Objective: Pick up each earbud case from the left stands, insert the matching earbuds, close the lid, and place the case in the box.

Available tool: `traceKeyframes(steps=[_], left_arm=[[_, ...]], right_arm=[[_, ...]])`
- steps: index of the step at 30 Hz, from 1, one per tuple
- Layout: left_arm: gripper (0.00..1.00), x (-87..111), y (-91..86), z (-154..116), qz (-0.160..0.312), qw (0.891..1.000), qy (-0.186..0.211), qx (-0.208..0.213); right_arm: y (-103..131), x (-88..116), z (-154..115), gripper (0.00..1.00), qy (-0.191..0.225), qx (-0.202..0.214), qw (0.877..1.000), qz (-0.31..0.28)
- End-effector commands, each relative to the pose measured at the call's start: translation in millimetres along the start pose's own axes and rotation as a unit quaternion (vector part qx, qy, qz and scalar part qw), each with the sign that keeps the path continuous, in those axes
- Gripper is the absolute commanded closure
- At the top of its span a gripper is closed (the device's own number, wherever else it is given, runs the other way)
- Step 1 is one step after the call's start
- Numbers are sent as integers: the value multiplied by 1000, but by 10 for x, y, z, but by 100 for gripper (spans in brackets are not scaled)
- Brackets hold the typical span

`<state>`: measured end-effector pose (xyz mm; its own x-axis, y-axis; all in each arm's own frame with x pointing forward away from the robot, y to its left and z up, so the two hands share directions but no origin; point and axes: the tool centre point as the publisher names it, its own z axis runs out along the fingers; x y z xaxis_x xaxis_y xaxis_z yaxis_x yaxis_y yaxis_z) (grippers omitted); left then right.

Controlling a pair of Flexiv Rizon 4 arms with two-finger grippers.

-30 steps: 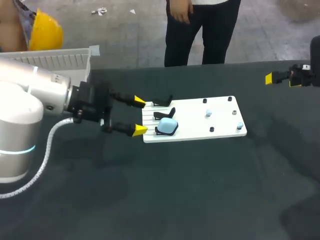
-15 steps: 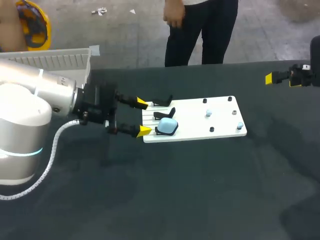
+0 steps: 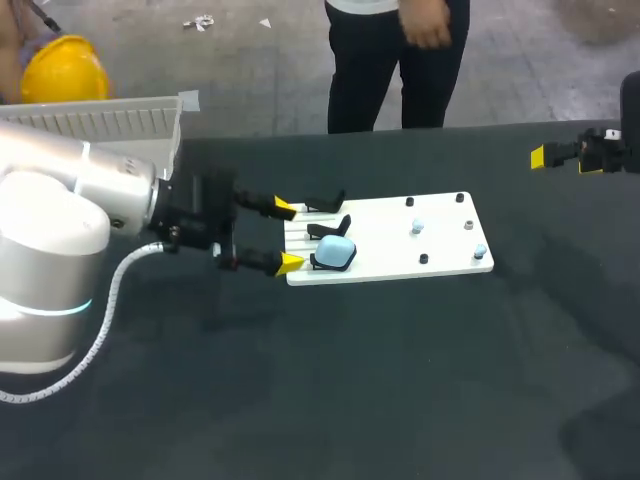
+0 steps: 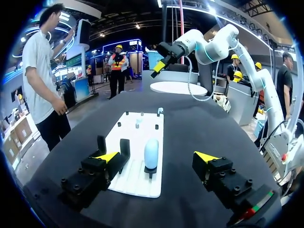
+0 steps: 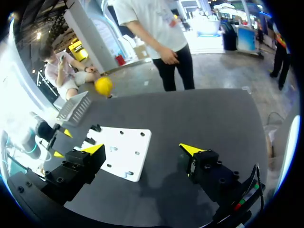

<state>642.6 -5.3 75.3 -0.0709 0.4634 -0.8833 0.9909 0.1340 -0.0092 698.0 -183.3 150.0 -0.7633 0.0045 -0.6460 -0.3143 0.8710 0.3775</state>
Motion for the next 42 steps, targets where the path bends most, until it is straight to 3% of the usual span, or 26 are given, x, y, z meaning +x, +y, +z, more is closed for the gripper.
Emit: traceKeyframes(steps=[1,19,32,42], left_arm=[[0,48,10,145,-4,1000,0,-13],[1,175,144,477,-7,1000,-10,-17],[26,199,125,601,-5,1000,-9,-21],[33,230,111,693,-2,1000,-9,-9]], right_arm=[[-8,0,8,0,0,-1,1000,-1],[-8,0,8,0,0,-1,1000,-1],[-8,0,8,0,0,-1,1000,-1],[-8,0,8,0,0,-1,1000,-1]])
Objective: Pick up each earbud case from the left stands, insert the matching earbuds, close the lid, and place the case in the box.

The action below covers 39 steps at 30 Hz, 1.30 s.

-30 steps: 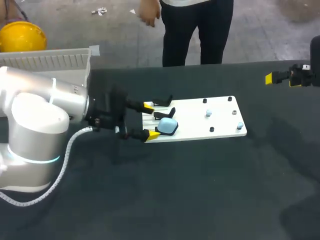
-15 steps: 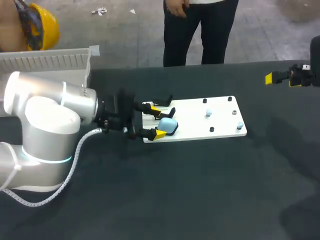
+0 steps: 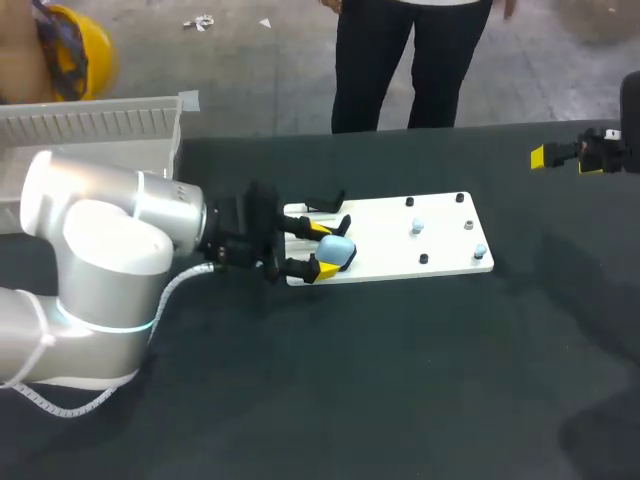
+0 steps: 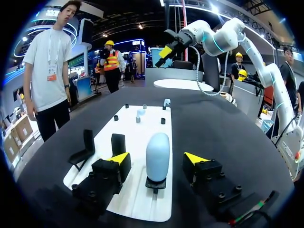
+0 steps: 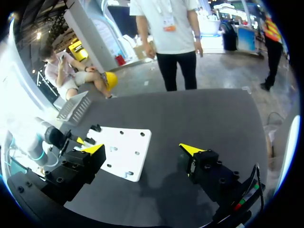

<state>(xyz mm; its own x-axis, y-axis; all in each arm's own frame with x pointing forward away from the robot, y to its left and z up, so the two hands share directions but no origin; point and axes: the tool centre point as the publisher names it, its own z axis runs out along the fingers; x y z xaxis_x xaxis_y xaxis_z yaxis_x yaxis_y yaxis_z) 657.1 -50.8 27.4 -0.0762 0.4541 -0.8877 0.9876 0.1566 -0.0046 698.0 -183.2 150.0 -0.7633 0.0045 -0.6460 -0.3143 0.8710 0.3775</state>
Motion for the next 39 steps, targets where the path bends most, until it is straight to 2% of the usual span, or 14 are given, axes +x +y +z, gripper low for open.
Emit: traceKeyframes(steps=[1,4,8,18,25,32,33,37,38,39], left_arm=[[35,31,24,61,1,1000,-5,3],[38,34,23,77,3,1000,-8,5],[50,39,28,94,1,1000,-10,7],[53,53,38,105,-2,1000,-14,10],[59,46,27,112,-1,1000,-15,13],[70,52,18,112,0,1000,-14,14],[77,53,17,113,0,1000,-14,14],[87,56,13,122,0,1000,-14,17],[100,55,10,123,0,1000,-14,17],[100,50,3,121,1,1000,-16,19]], right_arm=[[-8,0,8,0,0,-1,1000,-1],[-8,0,8,0,0,-1,1000,-1],[-8,0,8,0,0,-1,1000,-1],[-8,0,8,0,0,-1,1000,-1],[-8,0,8,0,0,-1,1000,-1],[-8,0,8,0,0,-1,1000,-1],[-8,0,8,0,0,-1,1000,-1],[-8,0,8,0,0,-1,1000,-1],[-8,0,8,0,0,-1,1000,-1],[-8,0,8,0,0,-1,1000,-1]])
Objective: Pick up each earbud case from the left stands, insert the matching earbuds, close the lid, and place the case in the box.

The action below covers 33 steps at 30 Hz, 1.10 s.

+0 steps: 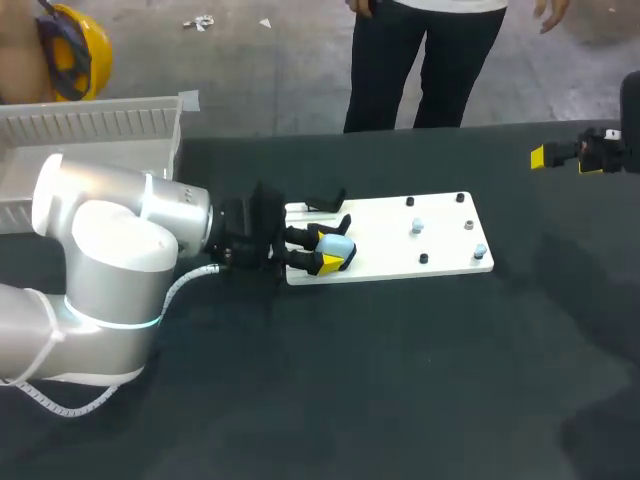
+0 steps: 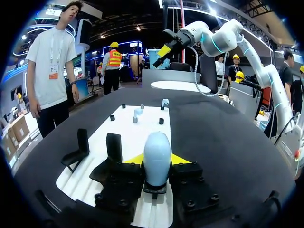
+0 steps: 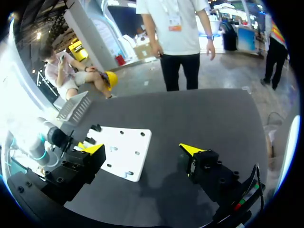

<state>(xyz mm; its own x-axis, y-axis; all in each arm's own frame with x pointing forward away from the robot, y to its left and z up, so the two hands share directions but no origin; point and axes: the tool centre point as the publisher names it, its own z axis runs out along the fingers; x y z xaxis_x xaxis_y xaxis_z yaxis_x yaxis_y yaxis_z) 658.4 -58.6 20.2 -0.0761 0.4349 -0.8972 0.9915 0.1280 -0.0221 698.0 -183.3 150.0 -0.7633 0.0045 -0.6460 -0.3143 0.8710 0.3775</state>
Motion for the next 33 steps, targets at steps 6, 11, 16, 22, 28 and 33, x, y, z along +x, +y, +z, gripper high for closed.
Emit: traceKeyframes(steps=[6,11,16,22,28,33], left_arm=[[100,-60,-25,-51,3,1000,-16,7],[100,-221,-2,-161,3,999,-32,9],[100,-456,21,-242,4,999,-36,19],[100,-718,116,-131,12,999,-36,17],[100,-955,250,87,28,999,-32,21],[100,-1075,279,259,38,998,-31,27]], right_arm=[[-8,0,8,0,0,-1,1000,-1],[-8,0,8,0,0,-1,1000,-1],[42,-5,26,0,12,1,1000,-9],[418,128,197,0,37,-26,999,-23],[740,320,275,0,51,-27,998,-38],[1011,464,335,0,64,-37,996,-47]])
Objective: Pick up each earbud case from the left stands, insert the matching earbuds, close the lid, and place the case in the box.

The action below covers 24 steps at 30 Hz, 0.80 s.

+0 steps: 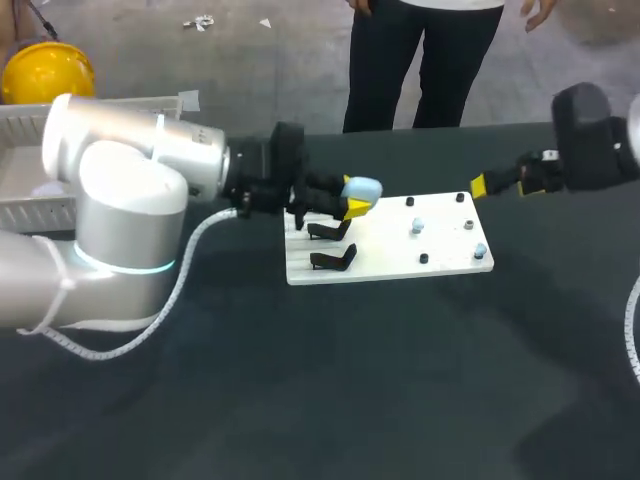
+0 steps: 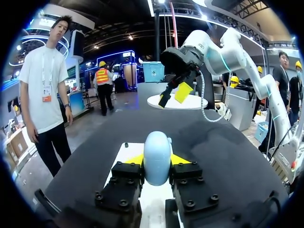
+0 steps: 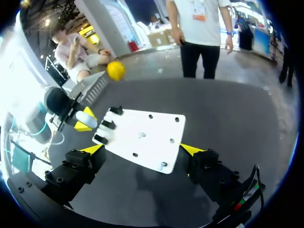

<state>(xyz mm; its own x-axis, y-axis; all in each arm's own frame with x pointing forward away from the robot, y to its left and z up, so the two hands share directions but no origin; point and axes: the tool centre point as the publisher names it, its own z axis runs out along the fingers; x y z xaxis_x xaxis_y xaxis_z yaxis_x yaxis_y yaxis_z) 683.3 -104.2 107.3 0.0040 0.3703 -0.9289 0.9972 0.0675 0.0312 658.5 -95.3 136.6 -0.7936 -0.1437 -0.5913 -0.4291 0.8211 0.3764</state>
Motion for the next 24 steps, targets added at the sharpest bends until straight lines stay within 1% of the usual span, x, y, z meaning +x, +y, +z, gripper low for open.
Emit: traceKeyframes(steps=[1,2,6,9,11,18,24], left_arm=[[100,-66,122,253,2,1000,7,12],[100,-75,120,291,3,1000,7,13],[100,-108,95,402,6,1000,3,18],[100,-134,81,470,8,1000,0,21],[100,-166,73,503,10,1000,-2,26],[100,-284,-37,545,22,999,-11,40],[100,-291,-110,573,26,998,-16,50]], right_arm=[[204,67,73,0,1,5,1000,-1],[242,81,86,0,0,-3,1000,-3],[341,127,151,0,6,-8,1000,-6],[366,142,199,0,16,-18,1000,-13],[385,144,243,0,24,-16,999,-17],[411,83,390,0,34,-30,999,-22],[393,-4,438,0,39,-27,999,-23]])
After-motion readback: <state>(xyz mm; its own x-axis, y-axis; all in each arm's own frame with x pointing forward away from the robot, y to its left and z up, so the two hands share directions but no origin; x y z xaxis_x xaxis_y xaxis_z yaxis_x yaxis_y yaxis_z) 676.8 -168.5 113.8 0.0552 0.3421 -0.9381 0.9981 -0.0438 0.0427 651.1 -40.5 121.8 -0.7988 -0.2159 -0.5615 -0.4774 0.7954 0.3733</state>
